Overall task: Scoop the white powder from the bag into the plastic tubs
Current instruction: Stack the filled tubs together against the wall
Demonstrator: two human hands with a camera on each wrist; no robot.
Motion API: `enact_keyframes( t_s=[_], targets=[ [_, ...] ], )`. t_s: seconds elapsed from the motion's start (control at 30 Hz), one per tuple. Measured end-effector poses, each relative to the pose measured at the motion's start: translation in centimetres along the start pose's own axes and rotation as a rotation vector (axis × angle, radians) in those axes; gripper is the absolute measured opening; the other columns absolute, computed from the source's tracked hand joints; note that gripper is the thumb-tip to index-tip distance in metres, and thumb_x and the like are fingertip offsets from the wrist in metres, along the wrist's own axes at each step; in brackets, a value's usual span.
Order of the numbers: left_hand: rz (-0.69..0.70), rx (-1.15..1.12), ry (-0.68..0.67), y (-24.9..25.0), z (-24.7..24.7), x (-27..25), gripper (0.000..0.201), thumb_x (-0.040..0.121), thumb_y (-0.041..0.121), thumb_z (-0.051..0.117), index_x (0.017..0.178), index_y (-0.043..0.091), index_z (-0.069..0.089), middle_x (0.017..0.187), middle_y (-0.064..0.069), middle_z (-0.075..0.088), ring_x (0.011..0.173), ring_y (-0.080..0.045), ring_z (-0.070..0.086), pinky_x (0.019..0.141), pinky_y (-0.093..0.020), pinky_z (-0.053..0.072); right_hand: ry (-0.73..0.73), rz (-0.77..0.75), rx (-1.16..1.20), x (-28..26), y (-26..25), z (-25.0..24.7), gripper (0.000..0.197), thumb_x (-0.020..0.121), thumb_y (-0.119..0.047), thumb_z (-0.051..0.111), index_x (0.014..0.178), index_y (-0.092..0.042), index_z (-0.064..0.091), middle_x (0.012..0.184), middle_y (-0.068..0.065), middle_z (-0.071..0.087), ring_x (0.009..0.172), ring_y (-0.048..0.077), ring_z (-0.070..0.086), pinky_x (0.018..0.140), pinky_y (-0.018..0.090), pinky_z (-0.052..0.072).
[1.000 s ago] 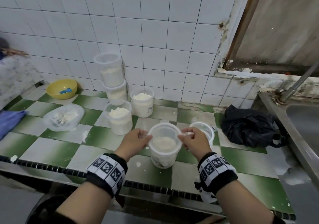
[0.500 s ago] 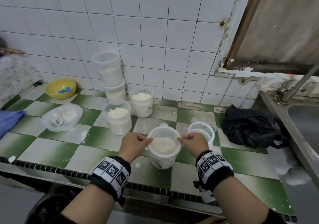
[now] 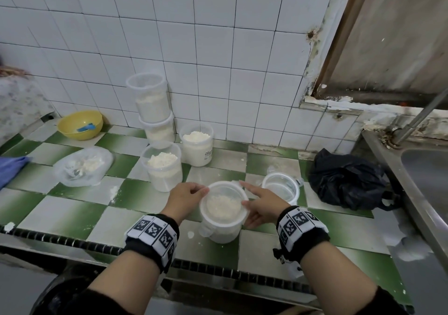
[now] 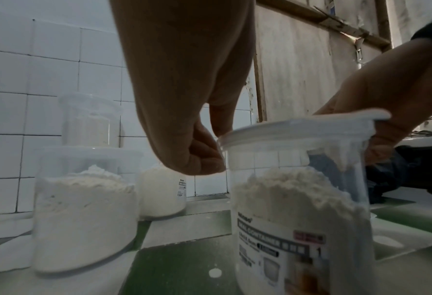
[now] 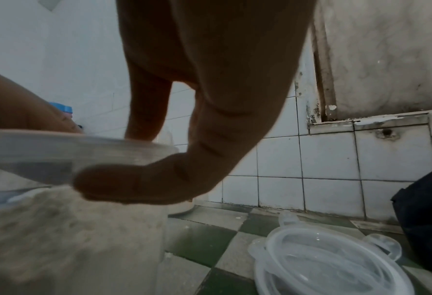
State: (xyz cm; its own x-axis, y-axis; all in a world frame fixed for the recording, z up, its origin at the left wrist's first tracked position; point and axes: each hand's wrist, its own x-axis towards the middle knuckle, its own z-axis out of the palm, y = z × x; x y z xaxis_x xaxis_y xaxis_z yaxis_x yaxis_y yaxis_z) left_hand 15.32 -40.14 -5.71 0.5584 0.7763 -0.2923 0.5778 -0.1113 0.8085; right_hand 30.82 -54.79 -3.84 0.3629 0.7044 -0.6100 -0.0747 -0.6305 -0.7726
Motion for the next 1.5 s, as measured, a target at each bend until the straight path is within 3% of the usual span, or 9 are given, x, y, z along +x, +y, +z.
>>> enact_keyframes(
  t_s=[0.13,0.23,0.47,0.6,0.7,0.87,1.03,1.3,1.5],
  targets=[
    [0.004,0.017,-0.023,0.1,-0.1,0.3,0.024,0.096,0.031,0.059,0.112,0.016,0.071,0.095,0.006,0.067,0.094,-0.014,0.062,0.095,-0.037,0.051,-0.091,0.059,0.094,-0.3,-0.1,0.1,0.048,0.099,-0.009,0.044,0.143,-0.026,0.034,0.084,0.032,0.064,0.064,0.031,0.068,0.073,0.045,0.058],
    [0.005,0.037,-0.021,0.2,-0.1,0.4,0.025,0.097,0.032,0.058,0.112,0.016,0.07,0.097,0.006,0.066,0.097,-0.015,0.061,0.097,-0.036,0.049,-0.123,0.098,0.182,-0.3,-0.1,0.1,0.047,0.098,-0.007,0.045,0.141,-0.024,0.037,0.079,0.029,0.062,0.065,0.034,0.068,0.069,0.044,0.059],
    [0.055,-0.082,0.01,-0.3,-0.3,0.0,0.026,0.097,0.027,0.059,0.12,0.02,0.068,0.109,0.005,0.069,0.102,-0.015,0.062,0.098,-0.04,0.051,-0.018,0.116,0.421,0.1,0.8,2.3,0.045,0.097,-0.005,0.046,0.137,-0.024,0.042,0.113,0.03,0.057,0.072,0.033,0.065,0.062,0.041,0.06],
    [0.095,-0.032,0.194,-1.1,-0.2,-0.6,0.028,0.091,0.028,0.068,0.116,0.015,0.07,0.109,0.002,0.071,0.096,-0.01,0.062,0.082,-0.016,0.043,0.081,0.091,0.582,0.8,0.9,3.7,0.045,0.096,-0.003,0.046,0.138,-0.019,0.039,0.099,0.026,0.058,0.076,0.034,0.066,0.063,0.042,0.06],
    [0.094,0.033,0.305,-1.5,-0.2,-1.3,0.036,0.087,0.037,0.071,0.113,0.012,0.073,0.109,0.0,0.073,0.099,-0.012,0.064,0.084,-0.018,0.04,0.144,0.053,0.644,1.2,1.0,4.3,0.042,0.097,-0.005,0.047,0.136,-0.017,0.039,0.093,0.023,0.058,0.07,0.031,0.066,0.063,0.04,0.06],
    [0.067,0.034,0.178,-1.0,0.5,-1.2,0.036,0.098,0.033,0.056,0.123,0.01,0.068,0.121,-0.005,0.069,0.108,-0.017,0.059,0.096,-0.025,0.041,0.152,0.035,0.634,1.6,1.0,4.1,0.039,0.097,-0.007,0.047,0.135,-0.011,0.038,0.077,0.018,0.057,0.064,0.031,0.066,0.056,0.034,0.06],
    [0.006,-0.102,0.094,-1.0,0.6,-0.3,0.04,0.098,0.034,0.056,0.129,0.011,0.064,0.127,-0.003,0.066,0.116,-0.019,0.058,0.107,-0.04,0.043,0.152,0.015,0.584,1.9,0.4,3.3,0.033,0.097,-0.007,0.047,0.129,-0.007,0.039,0.079,0.02,0.056,0.067,0.034,0.067,0.056,0.033,0.059],
    [0.127,-0.114,-0.121,1.8,0.0,2.6,0.039,0.101,0.024,0.052,0.139,0.018,0.052,0.128,0.011,0.058,0.118,-0.004,0.051,0.094,-0.017,0.035,0.244,-0.016,0.595,4.7,-2.0,0.7,0.047,0.097,-0.006,0.048,0.141,-0.006,0.032,0.07,0.016,0.057,0.059,0.029,0.067,0.054,0.031,0.059],
    [0.12,-0.124,-0.211,1.8,-1.9,5.1,0.046,0.099,0.033,0.055,0.143,0.024,0.047,0.136,0.011,0.054,0.125,-0.006,0.049,0.107,-0.024,0.036,0.292,-0.049,0.626,6.8,-3.3,0.4,0.039,0.095,-0.007,0.052,0.133,-0.007,0.043,0.077,0.019,0.058,0.066,0.032,0.067,0.059,0.034,0.06]
  ],
)
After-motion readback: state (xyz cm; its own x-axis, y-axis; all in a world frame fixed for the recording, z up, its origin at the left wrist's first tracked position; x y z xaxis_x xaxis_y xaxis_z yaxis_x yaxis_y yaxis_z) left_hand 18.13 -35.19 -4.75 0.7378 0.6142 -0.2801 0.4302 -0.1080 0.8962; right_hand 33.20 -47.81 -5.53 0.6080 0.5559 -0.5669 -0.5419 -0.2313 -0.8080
